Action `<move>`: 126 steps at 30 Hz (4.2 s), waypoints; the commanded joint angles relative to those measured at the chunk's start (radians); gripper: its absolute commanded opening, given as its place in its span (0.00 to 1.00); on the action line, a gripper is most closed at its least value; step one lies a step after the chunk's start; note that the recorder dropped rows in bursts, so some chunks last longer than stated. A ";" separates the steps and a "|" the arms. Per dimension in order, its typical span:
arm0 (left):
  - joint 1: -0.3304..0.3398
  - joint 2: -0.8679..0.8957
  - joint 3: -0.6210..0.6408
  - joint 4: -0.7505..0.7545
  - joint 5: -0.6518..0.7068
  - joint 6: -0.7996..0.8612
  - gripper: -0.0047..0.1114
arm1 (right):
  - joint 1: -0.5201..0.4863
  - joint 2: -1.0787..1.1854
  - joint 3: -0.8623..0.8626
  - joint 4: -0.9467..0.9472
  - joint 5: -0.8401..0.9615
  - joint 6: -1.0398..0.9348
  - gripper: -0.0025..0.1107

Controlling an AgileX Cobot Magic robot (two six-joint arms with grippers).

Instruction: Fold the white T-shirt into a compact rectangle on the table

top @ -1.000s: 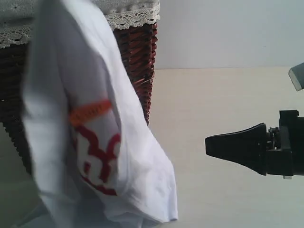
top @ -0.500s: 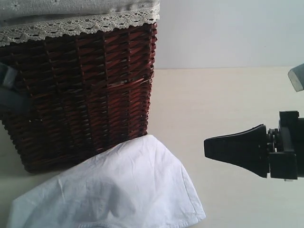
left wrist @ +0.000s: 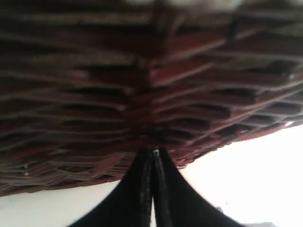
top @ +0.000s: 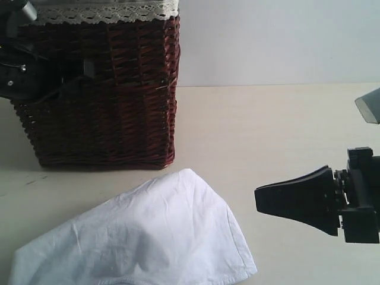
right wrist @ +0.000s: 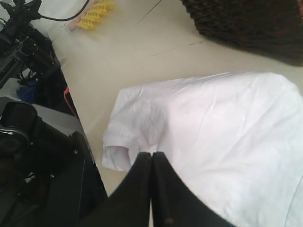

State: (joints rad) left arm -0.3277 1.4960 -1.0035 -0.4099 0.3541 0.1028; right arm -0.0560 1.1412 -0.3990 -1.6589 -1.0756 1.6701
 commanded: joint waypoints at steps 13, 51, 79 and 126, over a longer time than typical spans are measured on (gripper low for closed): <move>-0.055 -0.005 -0.190 0.003 0.373 0.256 0.12 | 0.052 0.000 -0.007 -0.086 0.316 0.027 0.02; -0.022 -0.532 0.456 -0.234 0.528 0.308 0.42 | 0.266 0.184 -0.007 -0.086 0.391 -0.035 0.02; -0.022 -0.532 0.455 -0.319 0.528 0.364 0.42 | 0.307 -0.048 0.011 -0.086 0.860 -1.341 0.02; -0.022 -0.532 0.575 -0.328 0.466 0.477 0.42 | 0.394 0.308 -0.176 2.323 1.595 -2.275 0.46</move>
State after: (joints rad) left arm -0.3476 0.9700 -0.4320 -0.7167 0.8284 0.5729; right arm 0.3361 1.4249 -0.5811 0.6160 0.5443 -0.6096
